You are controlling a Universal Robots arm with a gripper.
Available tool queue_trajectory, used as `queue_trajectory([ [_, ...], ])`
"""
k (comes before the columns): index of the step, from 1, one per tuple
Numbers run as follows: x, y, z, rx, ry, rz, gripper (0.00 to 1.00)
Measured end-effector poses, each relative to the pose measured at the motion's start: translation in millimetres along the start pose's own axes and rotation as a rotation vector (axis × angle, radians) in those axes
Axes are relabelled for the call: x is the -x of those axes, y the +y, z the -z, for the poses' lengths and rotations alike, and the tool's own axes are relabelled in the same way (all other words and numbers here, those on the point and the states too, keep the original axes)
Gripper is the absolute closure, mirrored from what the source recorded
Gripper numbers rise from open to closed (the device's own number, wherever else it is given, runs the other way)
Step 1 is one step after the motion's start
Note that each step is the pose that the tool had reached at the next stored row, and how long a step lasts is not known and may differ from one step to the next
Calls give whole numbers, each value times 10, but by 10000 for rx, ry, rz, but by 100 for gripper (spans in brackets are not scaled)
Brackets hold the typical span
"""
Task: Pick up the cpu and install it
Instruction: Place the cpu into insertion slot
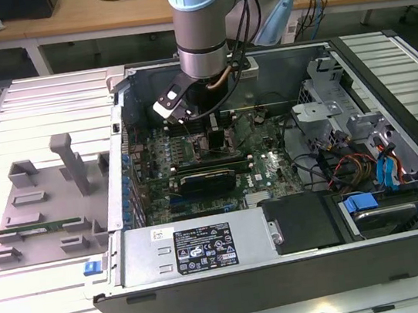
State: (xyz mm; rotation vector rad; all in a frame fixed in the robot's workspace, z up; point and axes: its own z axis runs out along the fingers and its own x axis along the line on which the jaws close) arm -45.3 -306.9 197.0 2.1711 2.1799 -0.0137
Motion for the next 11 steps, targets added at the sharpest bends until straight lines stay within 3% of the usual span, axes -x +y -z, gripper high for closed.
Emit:
queue_trajectory([
  [5,0,0,-2,0,2,0,45],
  [8,0,0,-3,1,1,0,38],
  [11,0,0,-3,1,131,-6,38],
])
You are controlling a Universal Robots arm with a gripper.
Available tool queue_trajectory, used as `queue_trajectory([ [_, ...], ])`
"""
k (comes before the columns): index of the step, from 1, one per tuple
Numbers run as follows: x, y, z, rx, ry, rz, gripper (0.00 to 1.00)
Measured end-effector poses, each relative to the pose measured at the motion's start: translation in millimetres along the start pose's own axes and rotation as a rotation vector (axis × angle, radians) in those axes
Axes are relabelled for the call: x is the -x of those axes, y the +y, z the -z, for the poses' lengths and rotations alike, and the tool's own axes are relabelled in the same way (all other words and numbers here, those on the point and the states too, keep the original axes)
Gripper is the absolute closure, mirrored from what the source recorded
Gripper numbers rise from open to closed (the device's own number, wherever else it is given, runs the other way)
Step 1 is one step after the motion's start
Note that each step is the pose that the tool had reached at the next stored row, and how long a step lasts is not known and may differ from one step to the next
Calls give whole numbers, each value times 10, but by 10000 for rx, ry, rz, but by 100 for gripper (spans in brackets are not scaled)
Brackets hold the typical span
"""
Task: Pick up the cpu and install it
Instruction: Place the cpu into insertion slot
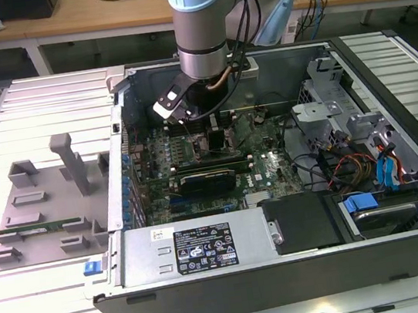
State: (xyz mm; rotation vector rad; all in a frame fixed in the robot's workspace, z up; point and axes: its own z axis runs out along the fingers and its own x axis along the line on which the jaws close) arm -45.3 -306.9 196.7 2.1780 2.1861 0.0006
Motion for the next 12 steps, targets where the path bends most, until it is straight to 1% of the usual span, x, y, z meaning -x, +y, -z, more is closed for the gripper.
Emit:
queue_trajectory([
  [2,0,0,0,1,9,-1,38],
  [5,0,19,-1,0,9,15,38],
  [12,0,20,-1,2,11,47,38],
])
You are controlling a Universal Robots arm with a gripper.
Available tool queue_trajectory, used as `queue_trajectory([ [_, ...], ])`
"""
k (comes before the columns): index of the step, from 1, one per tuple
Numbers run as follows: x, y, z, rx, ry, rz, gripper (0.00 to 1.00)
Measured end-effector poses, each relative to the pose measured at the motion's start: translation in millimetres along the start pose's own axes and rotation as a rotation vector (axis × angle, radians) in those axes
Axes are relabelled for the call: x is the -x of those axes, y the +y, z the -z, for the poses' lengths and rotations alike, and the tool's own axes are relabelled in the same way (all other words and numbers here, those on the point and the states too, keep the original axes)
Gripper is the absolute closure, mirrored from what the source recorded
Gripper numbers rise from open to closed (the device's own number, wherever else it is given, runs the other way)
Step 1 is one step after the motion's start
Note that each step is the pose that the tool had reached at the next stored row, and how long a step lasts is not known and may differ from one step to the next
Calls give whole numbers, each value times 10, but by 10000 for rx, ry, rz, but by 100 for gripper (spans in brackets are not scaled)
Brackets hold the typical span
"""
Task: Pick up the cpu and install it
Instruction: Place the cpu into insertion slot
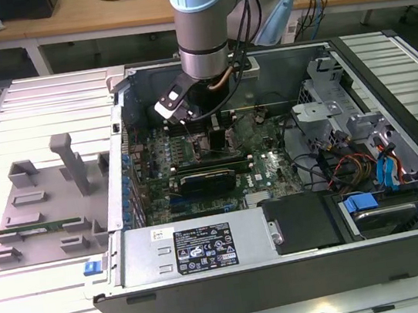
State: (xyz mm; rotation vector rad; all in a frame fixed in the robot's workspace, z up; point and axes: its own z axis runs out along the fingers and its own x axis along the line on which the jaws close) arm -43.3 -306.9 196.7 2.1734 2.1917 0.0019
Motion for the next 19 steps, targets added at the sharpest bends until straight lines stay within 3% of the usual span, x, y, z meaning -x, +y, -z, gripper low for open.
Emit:
queue_trajectory([
  [2,0,0,0,0,0,8,31],
  [5,2,1,33,-1,-2,13,31],
  [7,4,4,111,0,0,13,31],
  [9,6,6,143,0,-1,13,31],
  [13,6,6,151,0,1,13,33],
  [16,6,6,152,1,0,13,64],
  [17,6,6,153,1,0,13,64],
  [18,6,6,154,0,0,14,76],
  [19,6,6,154,1,0,13,82],
])
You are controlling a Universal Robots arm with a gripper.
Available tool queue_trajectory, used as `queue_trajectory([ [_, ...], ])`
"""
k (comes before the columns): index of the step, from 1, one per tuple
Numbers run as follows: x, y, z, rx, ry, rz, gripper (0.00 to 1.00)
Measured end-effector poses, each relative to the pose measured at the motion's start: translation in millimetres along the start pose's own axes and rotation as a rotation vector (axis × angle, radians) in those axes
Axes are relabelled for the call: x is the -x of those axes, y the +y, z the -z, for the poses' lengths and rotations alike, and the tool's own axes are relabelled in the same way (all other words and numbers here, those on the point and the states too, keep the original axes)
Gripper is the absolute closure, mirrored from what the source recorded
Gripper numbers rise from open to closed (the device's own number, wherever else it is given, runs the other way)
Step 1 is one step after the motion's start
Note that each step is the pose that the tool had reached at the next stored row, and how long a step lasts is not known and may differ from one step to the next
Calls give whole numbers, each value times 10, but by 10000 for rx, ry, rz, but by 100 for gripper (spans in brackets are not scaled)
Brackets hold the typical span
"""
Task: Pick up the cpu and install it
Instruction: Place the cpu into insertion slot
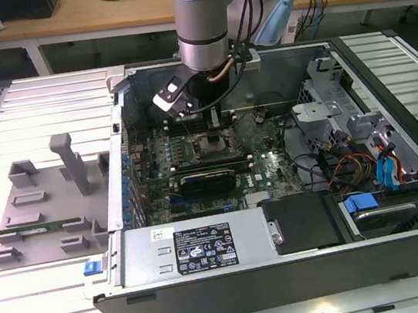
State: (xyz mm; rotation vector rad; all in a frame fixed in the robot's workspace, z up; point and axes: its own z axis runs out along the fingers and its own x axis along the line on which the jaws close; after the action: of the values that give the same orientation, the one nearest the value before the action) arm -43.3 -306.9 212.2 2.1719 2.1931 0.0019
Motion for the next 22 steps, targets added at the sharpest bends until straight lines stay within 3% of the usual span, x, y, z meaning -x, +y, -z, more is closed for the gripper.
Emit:
queue_trajectory([
  [1,0,0,1,0,0,0,88],
  [4,0,0,2,0,0,0,89],
  [5,8,0,3,-1,133,-4,89],
  [6,15,0,2,1,203,-8,89],
  [9,49,0,-1,3,338,-13,89],
  [22,50,-18,-67,5,350,-15,89],
])
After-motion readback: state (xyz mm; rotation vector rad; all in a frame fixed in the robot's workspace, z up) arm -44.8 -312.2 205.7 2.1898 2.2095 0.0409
